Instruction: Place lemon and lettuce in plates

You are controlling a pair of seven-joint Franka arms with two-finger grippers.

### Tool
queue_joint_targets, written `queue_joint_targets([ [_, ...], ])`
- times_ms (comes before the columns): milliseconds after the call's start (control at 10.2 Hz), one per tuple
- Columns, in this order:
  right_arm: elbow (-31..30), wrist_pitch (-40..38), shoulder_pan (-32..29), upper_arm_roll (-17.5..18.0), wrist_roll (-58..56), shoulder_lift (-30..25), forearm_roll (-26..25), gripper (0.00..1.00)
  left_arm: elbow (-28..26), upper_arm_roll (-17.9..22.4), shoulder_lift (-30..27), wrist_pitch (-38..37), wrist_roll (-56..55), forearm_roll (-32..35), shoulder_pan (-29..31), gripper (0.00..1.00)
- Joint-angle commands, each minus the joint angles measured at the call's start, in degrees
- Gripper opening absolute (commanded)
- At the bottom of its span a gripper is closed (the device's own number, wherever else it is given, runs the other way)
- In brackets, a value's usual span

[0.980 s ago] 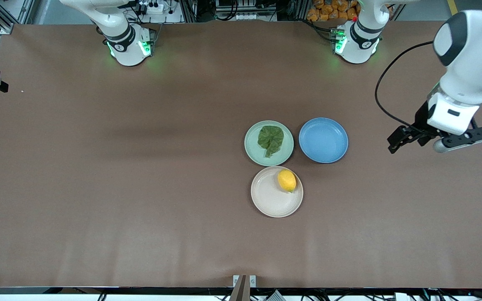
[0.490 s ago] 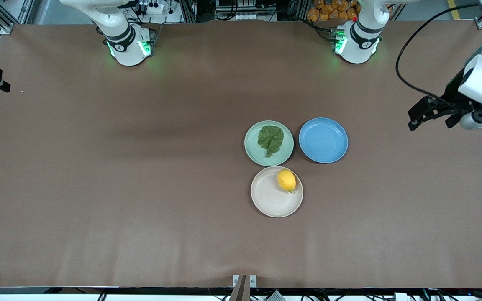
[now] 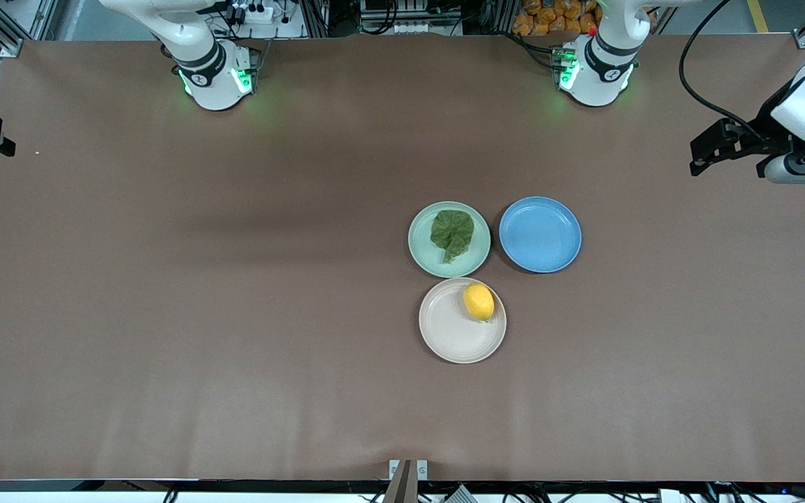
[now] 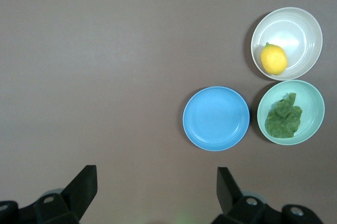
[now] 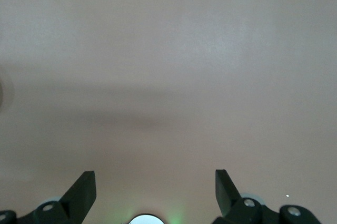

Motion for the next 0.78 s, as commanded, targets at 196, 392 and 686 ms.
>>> queue_joint_targets([
  [196,-1.54,-0.38,0.08,-0.04,-0.16,-1.82,-0.04,1.00,1.60,-0.11,-0.27,-2.07,1.79,0.10,1.11,1.00],
  [392,-1.45,0.14,-0.10,-0.13,-0.16,-1.82,-0.04,1.00,1.60,-0.11,-0.45,-2.07,1.79,0.10,1.12,1.00],
  [686,-1.54,-0.12,-0.10,-0.04,-0.16,-1.82,-0.04,1.00,2.39,-0.11,-0.54,-2.07,1.79,0.53,1.12,1.00],
])
